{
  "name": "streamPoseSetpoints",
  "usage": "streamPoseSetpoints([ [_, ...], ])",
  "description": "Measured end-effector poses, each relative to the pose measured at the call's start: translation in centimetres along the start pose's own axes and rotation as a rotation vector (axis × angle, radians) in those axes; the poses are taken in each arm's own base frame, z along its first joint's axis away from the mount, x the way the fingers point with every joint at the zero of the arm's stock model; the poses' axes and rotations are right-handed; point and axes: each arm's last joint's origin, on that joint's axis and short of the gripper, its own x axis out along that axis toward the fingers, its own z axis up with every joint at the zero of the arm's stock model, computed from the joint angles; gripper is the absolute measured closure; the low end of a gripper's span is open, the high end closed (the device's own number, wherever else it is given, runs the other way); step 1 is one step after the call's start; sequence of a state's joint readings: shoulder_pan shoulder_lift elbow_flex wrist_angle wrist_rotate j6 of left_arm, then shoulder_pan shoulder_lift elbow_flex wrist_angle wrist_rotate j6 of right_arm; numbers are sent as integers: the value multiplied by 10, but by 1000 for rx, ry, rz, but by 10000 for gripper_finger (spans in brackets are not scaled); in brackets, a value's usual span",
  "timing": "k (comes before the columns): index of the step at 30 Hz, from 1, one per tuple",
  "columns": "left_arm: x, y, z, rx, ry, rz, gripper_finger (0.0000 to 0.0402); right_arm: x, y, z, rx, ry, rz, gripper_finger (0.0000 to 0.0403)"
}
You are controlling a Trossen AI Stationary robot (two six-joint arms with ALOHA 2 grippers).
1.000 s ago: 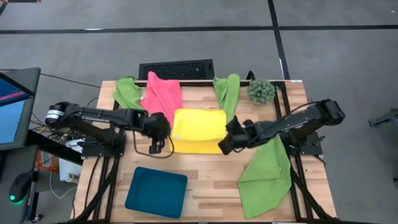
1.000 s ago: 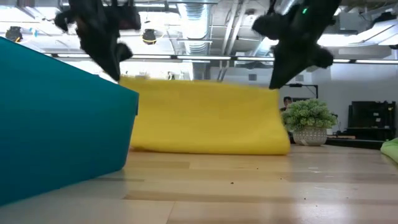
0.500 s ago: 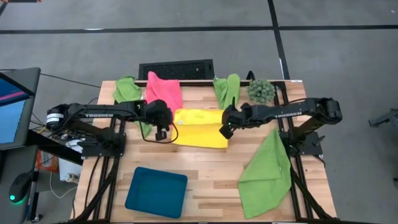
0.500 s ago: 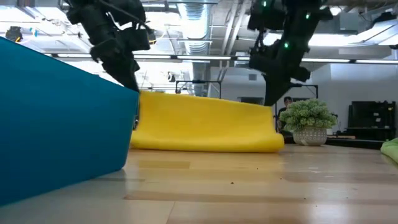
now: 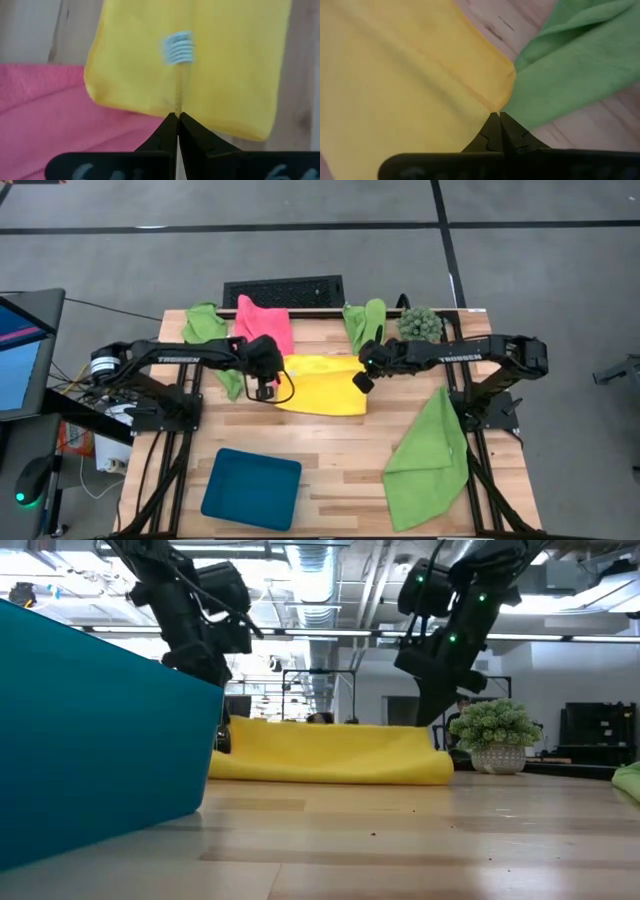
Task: Fold microfiber towels
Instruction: Fold the yellow microfiber towel
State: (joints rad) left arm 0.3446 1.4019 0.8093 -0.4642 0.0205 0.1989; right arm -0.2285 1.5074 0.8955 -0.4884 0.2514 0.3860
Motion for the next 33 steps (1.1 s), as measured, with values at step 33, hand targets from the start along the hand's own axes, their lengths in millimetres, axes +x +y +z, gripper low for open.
streamPoseSetpoints([
  [33, -3, 16, 8, -57, 4, 0, 402, 40, -5, 2, -37, 59, 26, 395],
])
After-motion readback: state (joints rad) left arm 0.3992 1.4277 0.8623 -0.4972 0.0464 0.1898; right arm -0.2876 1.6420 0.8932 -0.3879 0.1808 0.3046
